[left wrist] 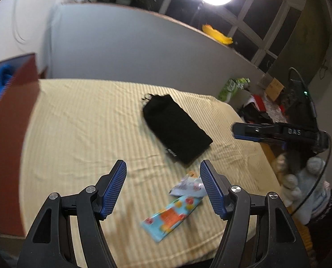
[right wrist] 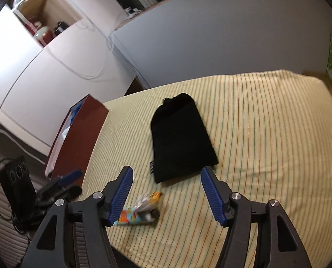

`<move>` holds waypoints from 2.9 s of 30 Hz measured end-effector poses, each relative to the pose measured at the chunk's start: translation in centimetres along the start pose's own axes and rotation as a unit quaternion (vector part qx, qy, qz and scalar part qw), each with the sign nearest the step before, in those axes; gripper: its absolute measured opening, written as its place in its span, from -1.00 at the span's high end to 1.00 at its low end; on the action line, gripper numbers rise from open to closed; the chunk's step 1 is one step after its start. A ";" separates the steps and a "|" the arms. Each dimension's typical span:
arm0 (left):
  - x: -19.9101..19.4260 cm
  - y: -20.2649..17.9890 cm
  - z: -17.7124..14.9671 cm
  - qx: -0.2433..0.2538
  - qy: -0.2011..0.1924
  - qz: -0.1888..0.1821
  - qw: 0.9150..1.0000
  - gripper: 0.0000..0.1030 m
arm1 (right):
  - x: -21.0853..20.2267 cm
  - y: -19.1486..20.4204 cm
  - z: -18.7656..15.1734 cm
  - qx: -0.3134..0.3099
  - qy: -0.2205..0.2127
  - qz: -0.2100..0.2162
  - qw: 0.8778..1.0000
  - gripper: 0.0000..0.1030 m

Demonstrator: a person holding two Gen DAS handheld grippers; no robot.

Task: Organize soft objects
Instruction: 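Move both tools back over the bed to the black velvet pouch, then grasp the black velvet pouch with the left tool, then carry the black pouch with the left tool into the shoebox and release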

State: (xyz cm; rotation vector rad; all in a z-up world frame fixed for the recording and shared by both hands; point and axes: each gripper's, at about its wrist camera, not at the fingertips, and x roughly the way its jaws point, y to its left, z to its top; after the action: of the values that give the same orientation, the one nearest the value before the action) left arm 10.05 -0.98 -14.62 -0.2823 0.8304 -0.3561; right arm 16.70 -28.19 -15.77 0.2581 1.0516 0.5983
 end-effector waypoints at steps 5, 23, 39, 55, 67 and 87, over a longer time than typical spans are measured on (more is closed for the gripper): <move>3.7 -0.5 1.4 -0.011 0.037 -0.011 0.999 -0.32 | 3.0 -2.5 2.0 0.033 0.022 0.009 0.999 -0.17; 10.3 -1.4 2.9 -0.010 0.097 -0.014 0.995 -0.32 | 9.0 -2.3 4.2 0.000 0.071 -0.004 0.997 -0.17; 11.8 -2.8 3.4 0.015 0.083 -0.019 0.996 0.20 | 10.6 -1.2 4.5 -0.017 0.089 -0.012 0.996 0.20; 4.8 -2.2 4.0 0.036 0.017 -0.013 0.999 0.27 | 6.3 1.6 4.7 -0.025 0.043 0.019 0.999 0.43; -6.3 2.7 4.9 0.018 -0.067 0.019 0.997 0.27 | 3.8 13.1 5.3 -0.109 0.016 0.050 0.993 0.46; -16.7 14.1 1.3 -0.046 -0.111 0.118 0.986 0.27 | 11.1 30.1 3.5 -0.206 0.060 0.105 0.971 0.46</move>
State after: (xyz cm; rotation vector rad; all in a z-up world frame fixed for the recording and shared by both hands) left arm 3.44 18.79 -8.00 -0.3000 0.6523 -0.0635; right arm 13.57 2.94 -7.98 -0.0332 0.9967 1.0175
